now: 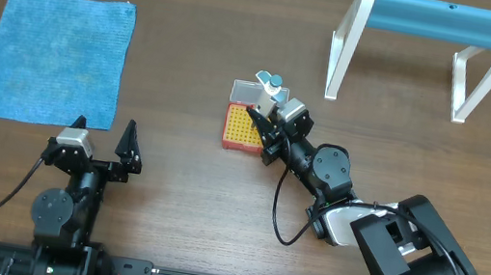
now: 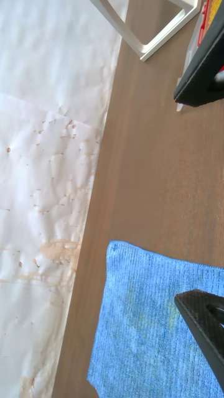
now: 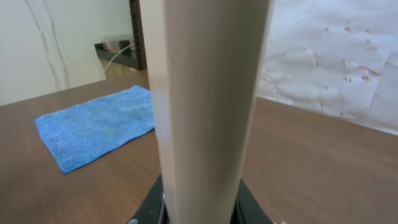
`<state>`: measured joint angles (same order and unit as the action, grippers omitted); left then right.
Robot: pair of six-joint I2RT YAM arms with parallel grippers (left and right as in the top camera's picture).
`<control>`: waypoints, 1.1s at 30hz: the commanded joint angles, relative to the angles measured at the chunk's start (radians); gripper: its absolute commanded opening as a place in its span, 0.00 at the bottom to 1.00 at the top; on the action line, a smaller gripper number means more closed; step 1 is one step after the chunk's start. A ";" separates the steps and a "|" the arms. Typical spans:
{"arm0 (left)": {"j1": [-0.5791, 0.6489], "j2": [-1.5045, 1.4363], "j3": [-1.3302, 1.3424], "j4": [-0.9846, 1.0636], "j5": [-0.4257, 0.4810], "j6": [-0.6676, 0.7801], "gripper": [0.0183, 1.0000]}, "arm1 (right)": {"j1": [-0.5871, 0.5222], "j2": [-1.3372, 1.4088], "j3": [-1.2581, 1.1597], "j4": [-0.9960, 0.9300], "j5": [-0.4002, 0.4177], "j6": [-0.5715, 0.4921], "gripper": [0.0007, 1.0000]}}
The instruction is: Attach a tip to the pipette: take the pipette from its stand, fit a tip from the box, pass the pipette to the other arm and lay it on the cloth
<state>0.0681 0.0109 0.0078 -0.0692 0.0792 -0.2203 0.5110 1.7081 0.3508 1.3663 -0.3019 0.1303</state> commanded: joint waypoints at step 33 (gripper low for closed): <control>-0.003 -0.006 -0.002 -0.006 0.004 0.016 0.95 | 0.116 -0.371 0.665 -1.523 -0.265 0.240 0.07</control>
<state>0.0681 0.0109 0.0078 -0.0692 0.0792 -0.2203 0.6235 1.3392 0.9909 -0.2226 -0.4789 0.2508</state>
